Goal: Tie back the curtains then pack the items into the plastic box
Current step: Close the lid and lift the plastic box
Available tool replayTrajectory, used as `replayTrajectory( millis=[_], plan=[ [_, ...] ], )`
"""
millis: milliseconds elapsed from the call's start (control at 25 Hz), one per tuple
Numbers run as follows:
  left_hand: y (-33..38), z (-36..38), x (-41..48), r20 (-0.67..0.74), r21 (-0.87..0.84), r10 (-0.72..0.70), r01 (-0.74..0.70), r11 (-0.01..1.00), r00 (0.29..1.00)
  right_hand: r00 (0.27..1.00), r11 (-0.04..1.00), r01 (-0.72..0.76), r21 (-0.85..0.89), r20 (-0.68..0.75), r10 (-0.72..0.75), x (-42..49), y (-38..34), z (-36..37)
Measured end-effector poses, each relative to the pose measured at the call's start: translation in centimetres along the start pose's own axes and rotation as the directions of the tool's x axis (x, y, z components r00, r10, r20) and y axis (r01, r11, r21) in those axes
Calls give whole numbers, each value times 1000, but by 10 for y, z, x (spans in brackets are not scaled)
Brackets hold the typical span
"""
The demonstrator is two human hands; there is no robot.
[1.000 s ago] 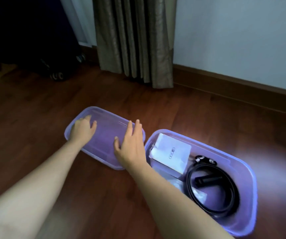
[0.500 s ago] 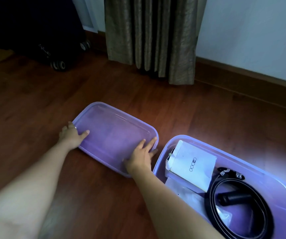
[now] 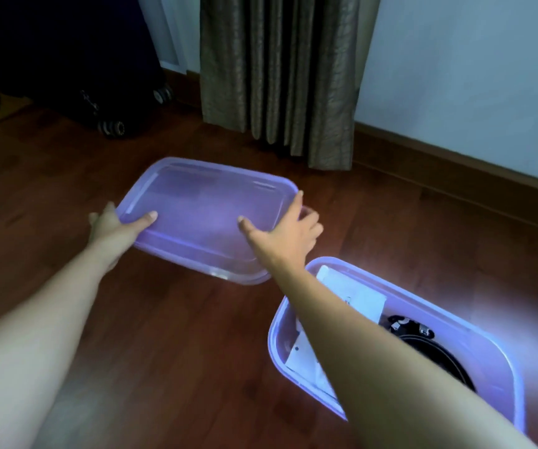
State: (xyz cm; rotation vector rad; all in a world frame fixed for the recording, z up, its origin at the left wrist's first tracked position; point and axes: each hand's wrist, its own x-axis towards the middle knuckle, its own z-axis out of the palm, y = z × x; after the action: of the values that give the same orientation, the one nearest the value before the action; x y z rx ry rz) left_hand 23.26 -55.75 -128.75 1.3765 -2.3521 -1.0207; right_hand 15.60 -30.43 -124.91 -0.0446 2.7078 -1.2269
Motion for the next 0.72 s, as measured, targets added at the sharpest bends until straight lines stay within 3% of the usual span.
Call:
replayTrajectory(
  millis=[120,240,440,520,640,720],
  plan=[
    [49,5,-38,-45,-112,160,-164,980,986,984,996,61,69,-169,-48,11,15,-56],
    [82,15,-90,7,-286,291,-277,917,957,970,990,98,101,-234,-73,0,68,-127],
    [82,65,-197,272,-427,355,-219,877,895,963,990,7,144,-266,32,-70,180,-191],
    [73,80,-225,396,-325,343,-219,920,852,955,982,-64,179,-274,112,-98,211,-197],
    [54,89,-243,435,-81,372,-376,923,820,963,987,-97,130,-236,126,-117,239,-200],
    [45,93,-253,455,-84,373,-377,922,809,972,992,-95,81,-209,110,-122,245,-201]
  ],
)
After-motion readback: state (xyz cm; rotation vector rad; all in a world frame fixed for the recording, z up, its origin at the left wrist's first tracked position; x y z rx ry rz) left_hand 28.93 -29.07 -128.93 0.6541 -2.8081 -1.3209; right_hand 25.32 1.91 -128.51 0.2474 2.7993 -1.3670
